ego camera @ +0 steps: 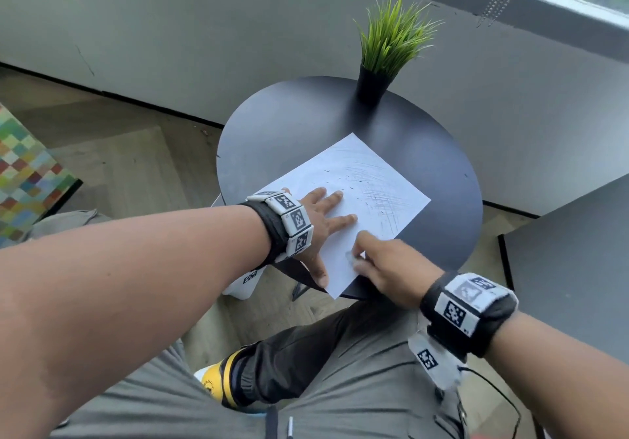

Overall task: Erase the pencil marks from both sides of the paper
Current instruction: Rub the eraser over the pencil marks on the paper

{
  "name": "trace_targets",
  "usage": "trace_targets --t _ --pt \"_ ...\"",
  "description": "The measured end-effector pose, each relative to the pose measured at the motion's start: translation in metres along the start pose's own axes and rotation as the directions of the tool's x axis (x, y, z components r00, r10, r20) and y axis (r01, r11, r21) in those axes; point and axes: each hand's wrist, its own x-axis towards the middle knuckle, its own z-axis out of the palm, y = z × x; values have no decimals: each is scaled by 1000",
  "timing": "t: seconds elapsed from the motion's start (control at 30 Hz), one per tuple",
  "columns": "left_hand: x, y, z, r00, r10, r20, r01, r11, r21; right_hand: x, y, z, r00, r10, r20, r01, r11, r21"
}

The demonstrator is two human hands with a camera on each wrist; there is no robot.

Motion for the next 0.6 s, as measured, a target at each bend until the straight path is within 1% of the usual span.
trace_targets --t 0.03,0.07,0.1,0.13,0.17,0.2,0.23,0.27,0.3,0.33,0.37,0.4,0.43,0.47,0.5,0.53,0.57,0.6 --pt "1 1 0 1000 2 -7 -2 1000 7 -7 -9 6 993 -75 90 77 997 -12" --pt "1 2 -2 1000 2 -9 -2 1000 11 -10 -9 7 988 -91 124 94 995 -19" --pt "1 3 -3 1000 1 -3 -1 1000 12 -6 -2 1 995 -55 85 57 998 -21" --pt "1 3 -5 1000 0 3 0 1000 12 2 10 -7 999 38 -3 -38 999 -10" --pt "0 4 -7 1000 0 6 0 1000 11 8 22 -16 983 154 -104 -150 988 40" --pt "-1 4 -7 1000 2 12 -2 1000 9 10 30 -20 956 233 -178 -222 972 83" --pt "-2 4 -8 1000 1 19 -1 1000 7 8 30 -18 948 251 -198 -234 966 106" --pt "-2 4 -8 1000 -3 26 3 1000 5 5 24 -14 965 206 -165 -194 977 84" --pt "-2 5 -8 999 -6 34 5 1000 5 -1 14 -5 989 115 -96 -111 993 43" --pt "-2 5 -9 999 -6 35 5 1000 12 -8 1 5 1000 21 -7 -21 1000 12" --pt "-3 6 -11 999 -4 38 3 1000 20 -14 -6 11 997 -26 69 27 1000 -4" --pt "-3 7 -13 999 -2 43 1 1000 24 -15 -7 10 995 -32 94 33 999 -3" --pt "-4 8 -15 999 0 48 -1 1000 21 -10 -1 5 998 10 57 -10 1000 -1" --pt "-3 8 -16 999 1 51 -2 1000 15 -3 8 -3 996 89 -24 -89 996 12" --pt "-4 8 -17 999 -1 51 1 1000 6 2 17 -10 980 172 -104 -167 985 47" --pt "-4 8 -17 999 -2 52 2 1000 -1 5 23 -15 963 222 -149 -213 974 76" --pt "-5 9 -17 999 -5 50 5 1000 -8 4 23 -14 962 223 -156 -214 974 72" --pt "-6 10 -16 999 -10 42 11 1000 -10 1 18 -10 975 178 -133 -175 984 38"
